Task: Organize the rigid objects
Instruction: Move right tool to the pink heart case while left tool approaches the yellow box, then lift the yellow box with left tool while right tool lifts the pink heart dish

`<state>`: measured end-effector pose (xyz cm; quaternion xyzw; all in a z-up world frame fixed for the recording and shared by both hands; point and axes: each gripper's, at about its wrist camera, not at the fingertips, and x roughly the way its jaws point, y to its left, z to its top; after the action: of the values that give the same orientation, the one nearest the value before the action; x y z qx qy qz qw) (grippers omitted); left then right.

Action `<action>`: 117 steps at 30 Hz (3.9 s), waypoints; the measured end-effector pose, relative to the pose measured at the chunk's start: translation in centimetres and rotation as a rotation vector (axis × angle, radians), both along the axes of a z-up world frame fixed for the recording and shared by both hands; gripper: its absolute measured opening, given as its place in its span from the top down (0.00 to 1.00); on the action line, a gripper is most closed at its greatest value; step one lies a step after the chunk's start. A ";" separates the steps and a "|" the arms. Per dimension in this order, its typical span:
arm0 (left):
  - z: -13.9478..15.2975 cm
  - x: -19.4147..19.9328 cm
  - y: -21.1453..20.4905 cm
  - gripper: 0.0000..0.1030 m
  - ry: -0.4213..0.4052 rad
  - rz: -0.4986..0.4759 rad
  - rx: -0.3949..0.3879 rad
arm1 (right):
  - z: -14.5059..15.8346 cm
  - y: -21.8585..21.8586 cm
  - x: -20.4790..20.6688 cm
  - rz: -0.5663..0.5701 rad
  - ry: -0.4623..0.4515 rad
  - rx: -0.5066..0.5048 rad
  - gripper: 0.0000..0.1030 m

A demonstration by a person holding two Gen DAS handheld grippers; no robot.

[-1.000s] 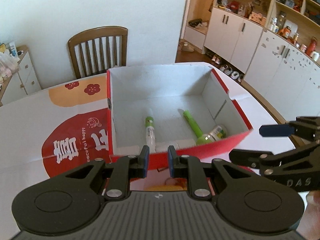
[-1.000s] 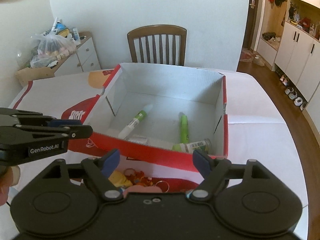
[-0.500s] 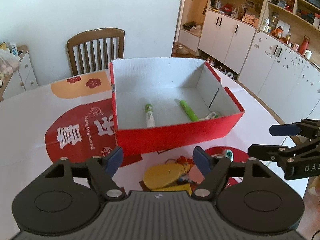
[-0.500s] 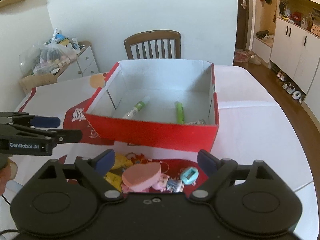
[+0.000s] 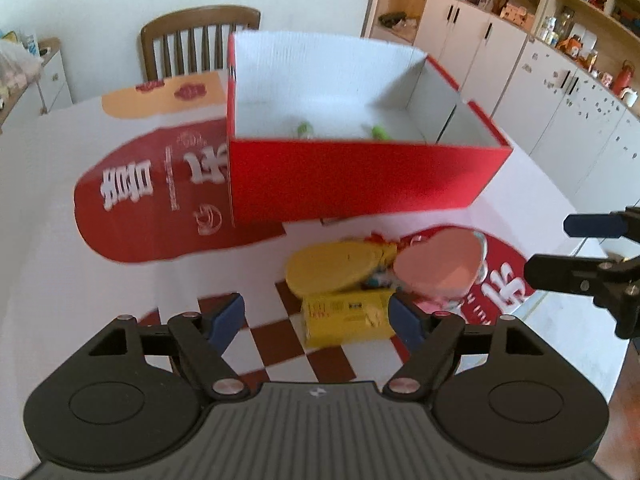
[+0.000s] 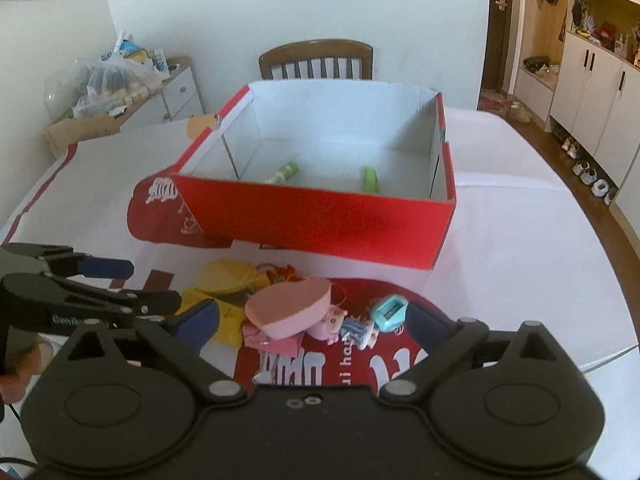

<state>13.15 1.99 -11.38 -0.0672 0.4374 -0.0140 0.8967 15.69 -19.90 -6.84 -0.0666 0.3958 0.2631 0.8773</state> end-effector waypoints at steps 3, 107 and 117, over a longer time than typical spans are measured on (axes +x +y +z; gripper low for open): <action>-1.2 -0.1 -0.6 0.23 0.013 0.006 0.004 | -0.6 0.1 0.0 0.008 0.016 -0.007 0.03; 9.5 5.7 0.8 0.29 -0.268 0.135 0.048 | 5.0 3.1 6.4 0.095 -0.145 -0.013 0.32; 8.8 10.5 0.6 0.29 -0.242 0.119 0.068 | 4.3 4.1 9.2 0.112 -0.139 -0.044 0.32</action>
<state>23.65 2.56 -2.55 -0.0601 0.3216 0.0459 0.9439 24.92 -15.79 -2.54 -0.1259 0.3350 0.2979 0.8850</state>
